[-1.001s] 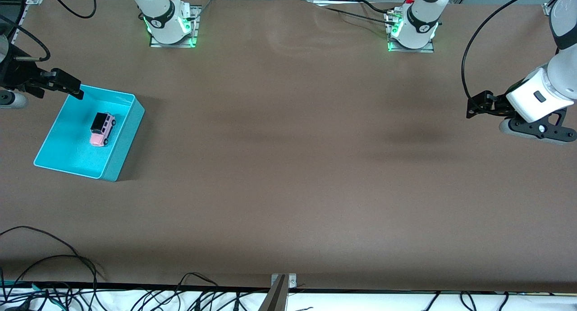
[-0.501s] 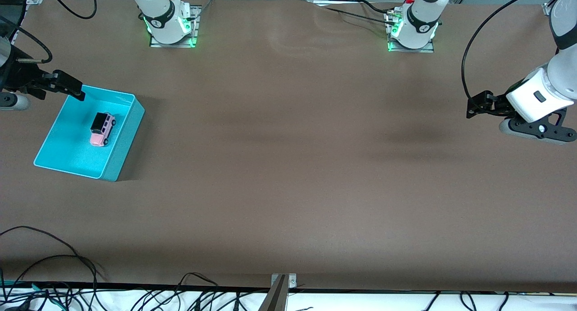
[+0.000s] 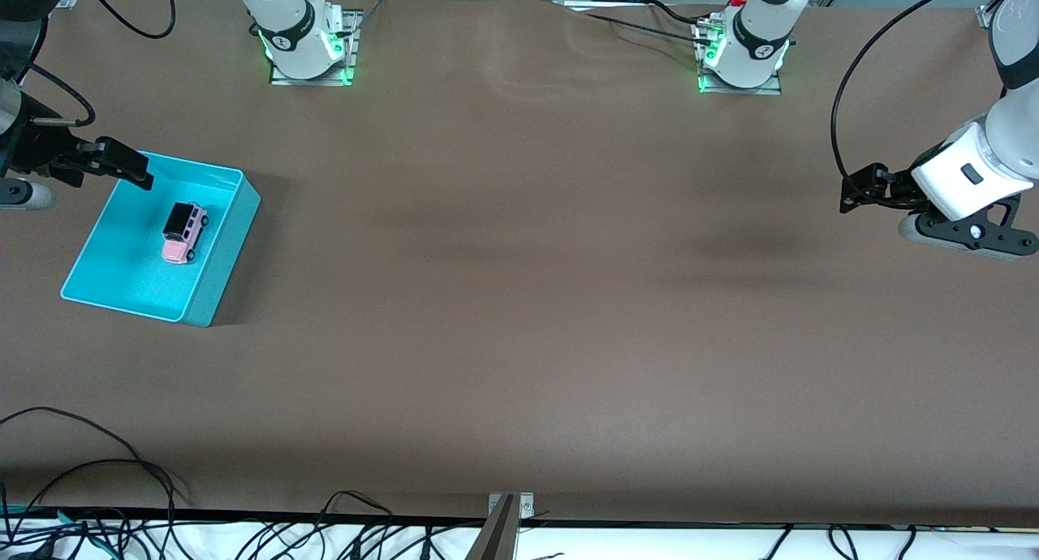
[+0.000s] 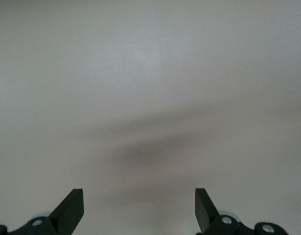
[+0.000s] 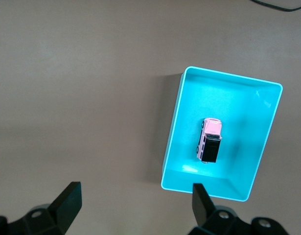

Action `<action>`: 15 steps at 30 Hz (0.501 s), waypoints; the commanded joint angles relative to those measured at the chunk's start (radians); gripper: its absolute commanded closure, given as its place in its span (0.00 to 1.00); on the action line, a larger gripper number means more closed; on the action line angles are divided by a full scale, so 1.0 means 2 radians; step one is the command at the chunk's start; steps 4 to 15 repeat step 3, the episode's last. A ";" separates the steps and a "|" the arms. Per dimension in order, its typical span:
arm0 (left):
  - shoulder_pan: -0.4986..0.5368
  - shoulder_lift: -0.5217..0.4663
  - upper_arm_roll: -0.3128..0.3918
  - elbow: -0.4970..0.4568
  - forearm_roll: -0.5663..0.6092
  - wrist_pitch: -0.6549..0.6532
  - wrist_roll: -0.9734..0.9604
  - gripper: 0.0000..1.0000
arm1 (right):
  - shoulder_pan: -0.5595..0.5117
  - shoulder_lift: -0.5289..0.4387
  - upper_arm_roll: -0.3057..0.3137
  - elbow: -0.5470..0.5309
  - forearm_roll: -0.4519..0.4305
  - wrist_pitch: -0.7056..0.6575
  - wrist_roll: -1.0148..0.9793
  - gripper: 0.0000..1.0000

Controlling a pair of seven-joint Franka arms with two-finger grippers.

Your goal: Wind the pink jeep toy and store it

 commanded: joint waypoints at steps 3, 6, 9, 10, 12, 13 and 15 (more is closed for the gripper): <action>0.003 0.006 -0.001 0.015 -0.004 -0.007 0.001 0.00 | 0.002 0.005 -0.003 0.012 0.003 -0.005 -0.002 0.00; 0.003 0.006 -0.001 0.015 -0.004 -0.007 0.001 0.00 | 0.002 0.005 -0.003 0.012 0.003 -0.005 -0.002 0.00; 0.003 0.006 -0.001 0.015 -0.004 -0.007 0.001 0.00 | 0.002 0.005 -0.003 0.012 0.003 -0.005 -0.002 0.00; 0.003 0.006 -0.001 0.015 -0.004 -0.007 0.001 0.00 | 0.002 0.005 -0.003 0.012 0.003 -0.005 -0.002 0.00; 0.003 0.006 -0.001 0.015 -0.004 -0.007 0.001 0.00 | 0.002 0.005 -0.003 0.012 0.003 -0.005 -0.002 0.00; 0.003 0.006 -0.001 0.015 -0.004 -0.007 0.001 0.00 | 0.002 0.005 -0.003 0.012 0.003 -0.005 -0.002 0.00; 0.003 0.006 -0.001 0.015 -0.004 -0.007 0.001 0.00 | 0.002 0.005 -0.003 0.012 0.003 -0.005 -0.002 0.00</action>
